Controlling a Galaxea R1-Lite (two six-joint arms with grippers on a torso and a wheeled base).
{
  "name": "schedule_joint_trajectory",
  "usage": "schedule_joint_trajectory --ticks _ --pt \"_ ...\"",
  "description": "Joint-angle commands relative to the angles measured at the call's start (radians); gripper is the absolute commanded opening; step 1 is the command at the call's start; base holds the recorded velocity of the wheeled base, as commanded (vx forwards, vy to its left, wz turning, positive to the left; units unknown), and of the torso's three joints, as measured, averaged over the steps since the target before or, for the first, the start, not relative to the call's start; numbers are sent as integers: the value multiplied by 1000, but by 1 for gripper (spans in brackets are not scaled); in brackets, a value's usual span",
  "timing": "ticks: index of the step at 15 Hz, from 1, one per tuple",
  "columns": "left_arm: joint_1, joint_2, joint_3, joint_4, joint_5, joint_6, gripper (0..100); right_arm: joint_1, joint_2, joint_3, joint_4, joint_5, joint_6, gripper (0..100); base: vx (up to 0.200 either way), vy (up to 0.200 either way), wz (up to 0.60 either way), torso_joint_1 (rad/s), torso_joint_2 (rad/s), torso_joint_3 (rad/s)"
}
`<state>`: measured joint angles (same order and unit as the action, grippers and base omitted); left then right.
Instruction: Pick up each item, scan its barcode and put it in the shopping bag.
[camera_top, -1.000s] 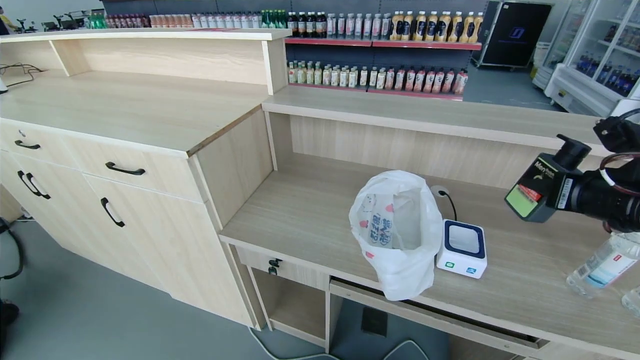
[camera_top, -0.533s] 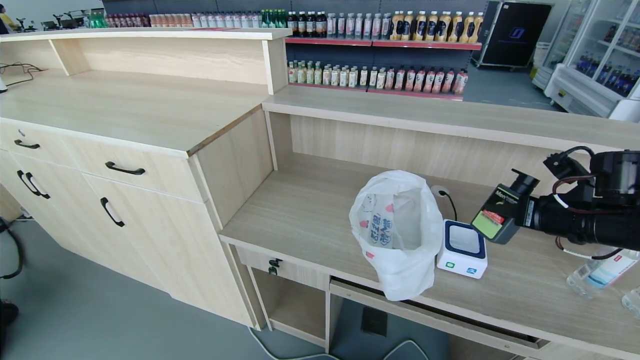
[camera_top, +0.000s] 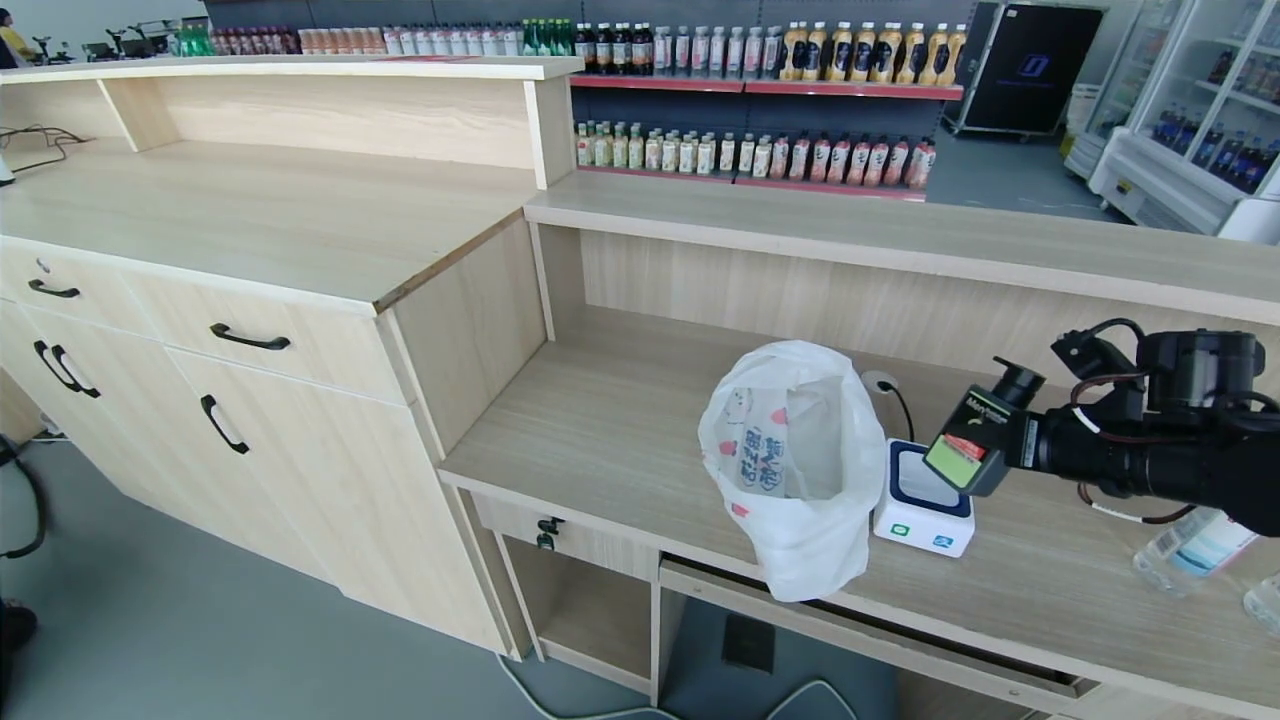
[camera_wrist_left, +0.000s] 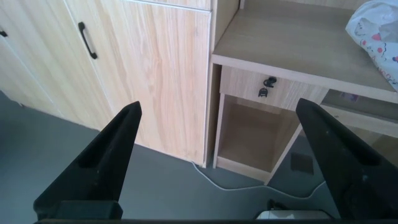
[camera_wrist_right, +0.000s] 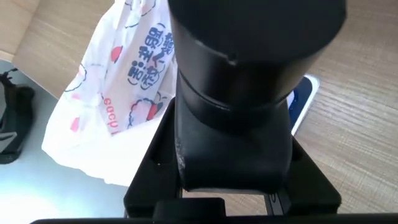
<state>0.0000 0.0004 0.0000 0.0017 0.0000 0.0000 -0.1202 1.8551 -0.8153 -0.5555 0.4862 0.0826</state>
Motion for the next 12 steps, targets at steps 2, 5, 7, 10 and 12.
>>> schedule_joint_trajectory --ticks 2,5,7,10,12 --pt "0 0 0 0 0 0 100 5 42 -8 -21 5 -23 0 0 0 0 0 0 0" --pt "0 0 0 0 0 0 100 13 69 -30 -52 5 -40 0 0 0 0 0 0 0" --pt "0 0 0 0 2 0 100 13 76 -28 -50 3 -79 0 0 0 0 0 0 0" --pt "0 0 0 0 0 0 100 11 81 -28 -49 5 -98 0 0 0 0 0 0 0" --pt "0 0 0 0 0 0 100 13 88 -39 -50 8 -95 0 0 0 0 0 0 0"
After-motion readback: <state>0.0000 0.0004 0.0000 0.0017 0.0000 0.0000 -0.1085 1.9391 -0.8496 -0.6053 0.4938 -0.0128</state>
